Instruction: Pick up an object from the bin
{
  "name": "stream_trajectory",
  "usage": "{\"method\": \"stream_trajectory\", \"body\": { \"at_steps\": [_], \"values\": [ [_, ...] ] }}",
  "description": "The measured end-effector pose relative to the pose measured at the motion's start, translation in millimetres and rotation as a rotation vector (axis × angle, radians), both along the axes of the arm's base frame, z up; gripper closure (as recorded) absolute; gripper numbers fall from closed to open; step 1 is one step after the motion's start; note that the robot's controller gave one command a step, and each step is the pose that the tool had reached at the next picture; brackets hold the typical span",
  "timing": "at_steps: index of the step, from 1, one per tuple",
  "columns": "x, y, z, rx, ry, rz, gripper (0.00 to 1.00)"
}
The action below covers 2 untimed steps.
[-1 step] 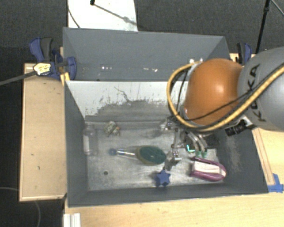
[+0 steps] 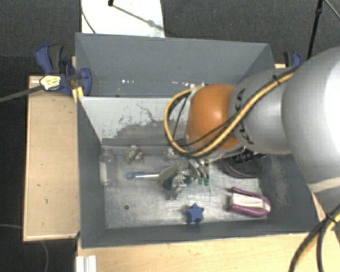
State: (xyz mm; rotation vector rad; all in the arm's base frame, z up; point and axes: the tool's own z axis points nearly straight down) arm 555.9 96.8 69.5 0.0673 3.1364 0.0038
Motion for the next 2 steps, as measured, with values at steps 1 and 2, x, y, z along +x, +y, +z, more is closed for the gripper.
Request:
{"method": "stream_trajectory", "body": {
  "at_steps": [1,2],
  "values": [
    [-23.0,-0.6,31.8,-0.002,0.008,-0.106,0.00],
    [-17.1,6.4,47.0,0.001,-0.001,-0.190,0.00]
  ]
}}
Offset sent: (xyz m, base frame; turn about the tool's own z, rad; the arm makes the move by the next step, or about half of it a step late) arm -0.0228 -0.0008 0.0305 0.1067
